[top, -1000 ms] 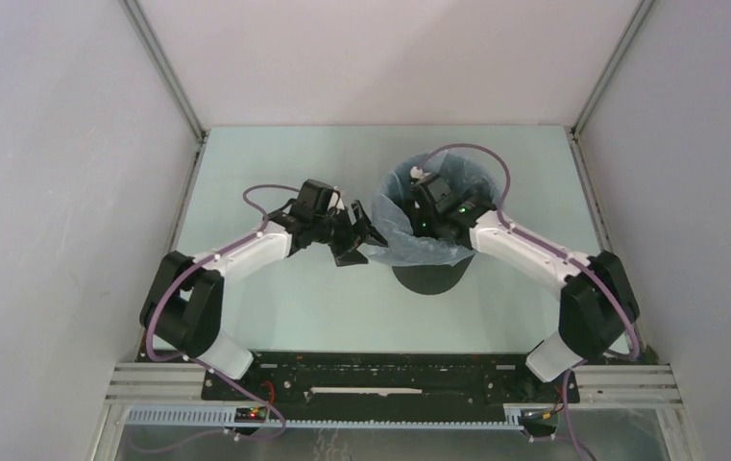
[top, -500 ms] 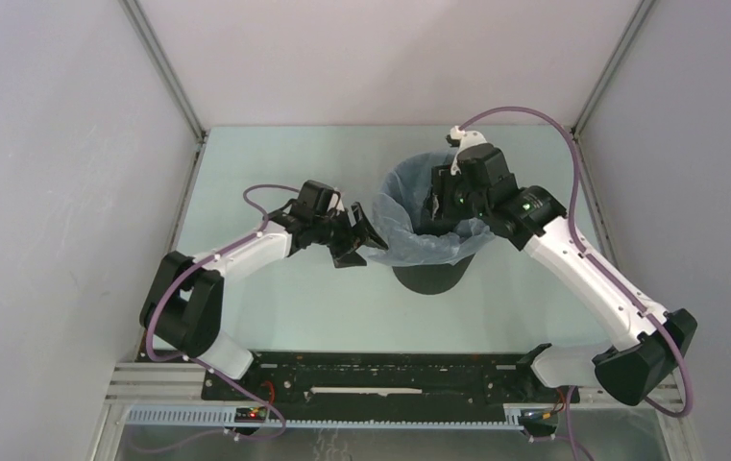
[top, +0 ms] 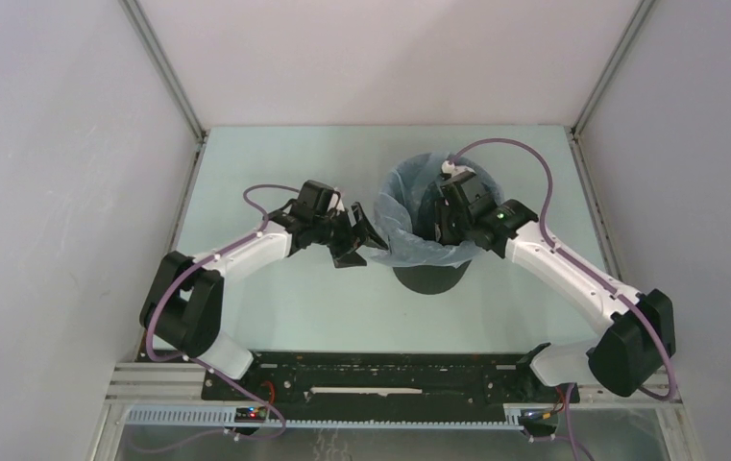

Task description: Put the trash bags into the trash bin

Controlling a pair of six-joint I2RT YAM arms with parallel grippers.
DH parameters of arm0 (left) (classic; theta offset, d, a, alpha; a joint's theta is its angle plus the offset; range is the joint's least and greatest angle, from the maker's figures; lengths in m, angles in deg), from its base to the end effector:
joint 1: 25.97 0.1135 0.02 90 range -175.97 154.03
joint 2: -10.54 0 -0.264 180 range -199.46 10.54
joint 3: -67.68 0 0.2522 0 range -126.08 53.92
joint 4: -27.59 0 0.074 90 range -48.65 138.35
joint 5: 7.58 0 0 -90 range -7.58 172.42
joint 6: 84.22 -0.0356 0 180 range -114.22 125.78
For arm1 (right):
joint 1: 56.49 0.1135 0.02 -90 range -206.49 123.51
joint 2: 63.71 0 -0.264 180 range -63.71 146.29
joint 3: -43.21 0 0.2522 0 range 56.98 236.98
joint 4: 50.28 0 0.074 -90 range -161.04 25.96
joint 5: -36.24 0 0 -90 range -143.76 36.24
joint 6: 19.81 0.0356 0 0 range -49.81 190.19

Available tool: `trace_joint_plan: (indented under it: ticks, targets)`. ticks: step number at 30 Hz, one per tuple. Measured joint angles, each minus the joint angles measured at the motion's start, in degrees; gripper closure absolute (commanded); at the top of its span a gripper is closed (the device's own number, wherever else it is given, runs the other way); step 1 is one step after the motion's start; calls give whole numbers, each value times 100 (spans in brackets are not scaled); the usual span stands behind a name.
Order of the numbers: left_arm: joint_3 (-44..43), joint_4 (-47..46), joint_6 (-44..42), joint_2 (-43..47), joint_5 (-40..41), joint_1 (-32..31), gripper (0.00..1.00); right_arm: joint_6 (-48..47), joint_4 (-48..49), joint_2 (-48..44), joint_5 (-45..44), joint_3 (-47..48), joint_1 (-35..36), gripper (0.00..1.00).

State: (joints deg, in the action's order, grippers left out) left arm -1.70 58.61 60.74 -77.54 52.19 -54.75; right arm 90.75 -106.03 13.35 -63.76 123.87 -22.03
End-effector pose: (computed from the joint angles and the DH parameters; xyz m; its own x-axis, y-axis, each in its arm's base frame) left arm 0.2699 -0.1687 0.2166 -0.9581 -0.2808 -0.0567 -0.1448 0.6455 -0.7499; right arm 0.2340 0.1531 0.3005 -0.7744 -0.1120 -0.6227 -0.2108 0.9736 0.0871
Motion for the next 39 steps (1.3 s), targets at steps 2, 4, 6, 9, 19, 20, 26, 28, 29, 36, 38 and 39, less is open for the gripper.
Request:
trace_joint_plan:
  ticks: [2, 4, 6, 9, 19, 20, 26, 28, 29, 36, 38, 39]
  targets:
    - [0, 0, -2, 0, 0, 0, 22, 11, 33, 11, 17, -7, -15, 46]
    - [0, 2, -2, 0, 0, 0, 22, 7, 120, -48, 70, -2, -33, 42]
    - [4, 0, -7, -2, 0, 0, 19, -2, 129, -103, 120, 59, -35, 35]
    - [9, 2, -15, 0, 0, 0, 15, -13, 181, -162, 162, 280, -44, 27]
    - [9, 525, -463, 271, 267, -42, 12, -26, 293, 52, 485, 1362, -540, 25]
    - [7, 553, -492, 310, 273, -42, 13, -22, 273, 98, 549, 1561, -625, 24]
    - [9, 608, -551, 448, 310, -42, 15, 57, 188, 70, 1121, 2621, -1051, 18]
    - [9, 608, -553, 461, 308, -42, 18, 76, 186, -9, 1335, 2789, -1298, 16]
    - [9, 605, -553, 461, 310, -42, 19, 87, 190, -59, 1517, 2852, -1506, 16]
    - [9, 544, -549, 459, 291, -42, 30, 498, 249, -173, 2599, 2721, -3005, 16]
    - [9, 496, -549, 435, 286, -42, 32, 717, 407, -247, 2940, 2345, -3471, 19]
    - [9, 479, -546, 413, 286, -42, 32, 831, 498, -302, 3115, 2098, -3696, 19]
